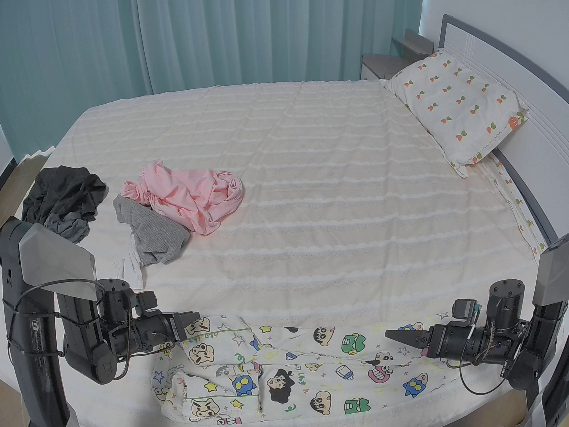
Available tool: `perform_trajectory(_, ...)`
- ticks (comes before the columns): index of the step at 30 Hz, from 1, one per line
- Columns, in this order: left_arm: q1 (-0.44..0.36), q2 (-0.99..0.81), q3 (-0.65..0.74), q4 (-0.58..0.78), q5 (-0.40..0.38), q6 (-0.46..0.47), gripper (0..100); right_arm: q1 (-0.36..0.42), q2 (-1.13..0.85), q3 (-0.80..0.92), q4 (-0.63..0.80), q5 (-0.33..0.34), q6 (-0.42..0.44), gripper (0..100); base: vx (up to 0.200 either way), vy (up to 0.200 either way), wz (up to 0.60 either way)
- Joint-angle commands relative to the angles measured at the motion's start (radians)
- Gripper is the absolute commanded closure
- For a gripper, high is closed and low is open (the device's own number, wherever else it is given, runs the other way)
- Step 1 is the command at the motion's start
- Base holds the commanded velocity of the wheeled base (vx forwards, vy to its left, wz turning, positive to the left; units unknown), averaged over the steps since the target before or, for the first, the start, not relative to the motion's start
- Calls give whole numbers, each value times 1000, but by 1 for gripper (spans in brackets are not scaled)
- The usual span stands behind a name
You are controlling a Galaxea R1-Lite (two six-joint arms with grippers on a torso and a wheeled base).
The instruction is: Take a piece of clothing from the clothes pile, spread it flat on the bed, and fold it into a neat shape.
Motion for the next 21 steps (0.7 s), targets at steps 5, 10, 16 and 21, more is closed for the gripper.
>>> perform_trajectory(5, 4, -85, 8, -17, 29, -4, 0, 0, 2, 18, -9, 1, 0, 0, 0, 0, 0)
perform_trajectory(10, 15, -225, 25, -17, 131, -49, 0, 2, 2, 18, -9, 1, 0, 0, 0, 0, 0)
perform_trajectory(16, -1, -303, 25, 22, 188, -81, 0, 2, 2, 18, -9, -1, -1, 0, 0, 0, 0)
perform_trajectory(21, -142, -325, 24, 52, 190, -273, 0, 4, 2, 18, -9, -6, 0, 0, 0, 0, 0)
